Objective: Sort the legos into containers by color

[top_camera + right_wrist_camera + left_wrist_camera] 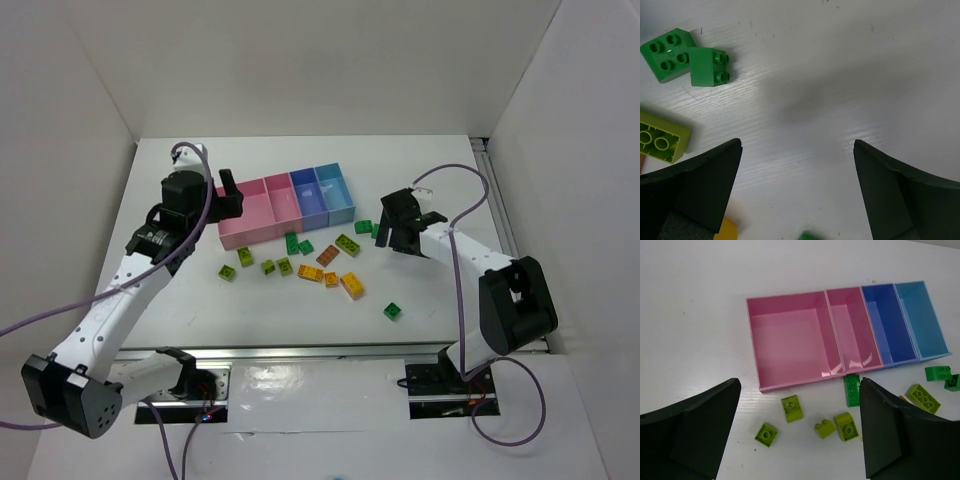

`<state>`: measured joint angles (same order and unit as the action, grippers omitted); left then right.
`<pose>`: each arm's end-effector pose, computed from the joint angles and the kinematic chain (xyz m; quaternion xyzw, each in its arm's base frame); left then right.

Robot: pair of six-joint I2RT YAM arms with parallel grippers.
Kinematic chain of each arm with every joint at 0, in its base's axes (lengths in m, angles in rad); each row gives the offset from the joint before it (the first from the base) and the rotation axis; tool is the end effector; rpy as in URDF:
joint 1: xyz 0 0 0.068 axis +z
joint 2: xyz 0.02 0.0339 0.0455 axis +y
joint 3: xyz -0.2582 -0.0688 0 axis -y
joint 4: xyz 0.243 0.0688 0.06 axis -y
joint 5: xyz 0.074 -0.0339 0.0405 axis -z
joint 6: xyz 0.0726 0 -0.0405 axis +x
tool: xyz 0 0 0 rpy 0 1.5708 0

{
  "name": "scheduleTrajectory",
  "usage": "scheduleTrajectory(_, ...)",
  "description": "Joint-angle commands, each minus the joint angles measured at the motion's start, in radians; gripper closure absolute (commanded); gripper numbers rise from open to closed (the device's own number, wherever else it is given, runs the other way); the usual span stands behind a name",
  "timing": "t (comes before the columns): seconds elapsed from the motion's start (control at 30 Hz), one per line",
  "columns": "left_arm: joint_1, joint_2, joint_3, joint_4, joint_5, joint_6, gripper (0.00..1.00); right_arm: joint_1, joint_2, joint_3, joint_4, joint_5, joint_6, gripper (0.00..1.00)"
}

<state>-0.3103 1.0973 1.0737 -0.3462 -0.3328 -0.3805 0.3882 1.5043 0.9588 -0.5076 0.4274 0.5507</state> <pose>0.2735 -0.0628 0.3460 -0.1221 0.8099 -0.0601 0.5706 0.2993 0.0899 0.1746 0.1308 0.9372 -0.0697 0.3158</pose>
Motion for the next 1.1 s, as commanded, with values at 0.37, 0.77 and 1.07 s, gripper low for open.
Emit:
scheduleTrajectory(0.37,0.053,0.150,0.034,-0.060,0.238,-0.146,0.00,0.005,-0.026,-0.051,0.158,-0.088,-0.046,0.03)
scheduleTrajectory(0.77,0.043,0.190,0.025,-0.142,0.247,-0.144,0.01,-0.060,0.120,0.003,0.317,-0.229,-0.049,0.16)
scheduleTrajectory(1.07,0.034,0.191,0.016,-0.131,0.267,-0.126,0.01,-0.069,0.249,0.086,0.362,-0.251,-0.058,0.25)
